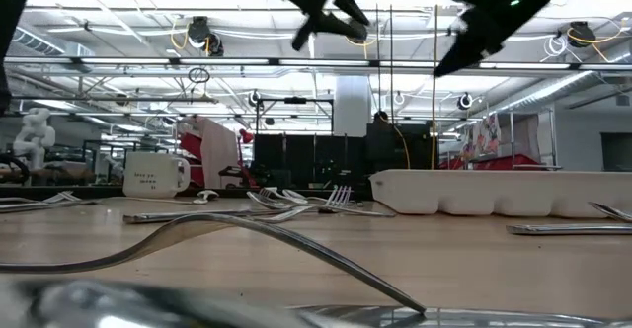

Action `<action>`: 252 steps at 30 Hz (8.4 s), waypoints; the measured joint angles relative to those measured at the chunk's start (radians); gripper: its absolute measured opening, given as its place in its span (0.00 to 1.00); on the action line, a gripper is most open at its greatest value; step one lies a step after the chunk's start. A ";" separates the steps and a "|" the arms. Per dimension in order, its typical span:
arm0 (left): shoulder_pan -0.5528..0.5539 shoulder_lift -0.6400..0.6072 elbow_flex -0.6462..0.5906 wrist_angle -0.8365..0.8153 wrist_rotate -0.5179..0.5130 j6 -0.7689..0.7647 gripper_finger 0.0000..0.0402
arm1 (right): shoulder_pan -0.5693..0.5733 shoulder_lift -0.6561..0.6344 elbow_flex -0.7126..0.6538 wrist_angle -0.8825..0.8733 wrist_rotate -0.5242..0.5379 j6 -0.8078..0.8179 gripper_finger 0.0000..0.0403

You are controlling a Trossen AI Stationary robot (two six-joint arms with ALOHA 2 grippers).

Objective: Sort silverware
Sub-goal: Put the silver spoon into the silverware tray, then put the silver fork into the silverware tray

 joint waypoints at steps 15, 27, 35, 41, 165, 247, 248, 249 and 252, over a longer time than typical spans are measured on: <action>-0.031 -0.354 0.000 -0.364 -0.215 0.053 0.28 | -0.136 0.369 0.073 0.064 -0.329 -0.041 0.00; -0.069 -0.418 0.000 -0.496 -0.345 0.057 0.28 | -0.206 0.496 0.073 0.069 -0.377 -0.070 0.00; -0.069 -0.418 -0.016 -0.495 -0.352 0.057 0.28 | -0.227 0.497 0.073 0.072 -0.373 -0.070 0.00; -0.069 -0.418 -0.016 -0.495 -0.354 0.061 0.28 | -0.243 0.497 0.073 0.090 -0.373 -0.073 0.00; -0.069 -0.417 -0.016 -0.498 -0.383 0.110 0.28 | -0.305 0.645 0.158 0.237 -0.314 -0.147 0.00; 0.309 0.296 -0.120 -0.374 -0.063 1.565 0.28 | -0.078 -0.044 0.158 -0.279 -0.324 0.119 0.33; 0.308 0.309 -0.111 -0.375 -0.066 1.588 0.28 | -0.078 -0.044 0.158 -0.279 -0.324 0.119 0.33; 0.307 0.322 -0.103 -0.378 -0.070 1.607 0.28 | -0.078 -0.044 0.158 -0.279 -0.324 0.119 0.33; 0.304 0.362 -0.074 -0.415 -0.093 1.637 0.28 | -0.078 -0.044 0.158 -0.279 -0.324 0.122 0.33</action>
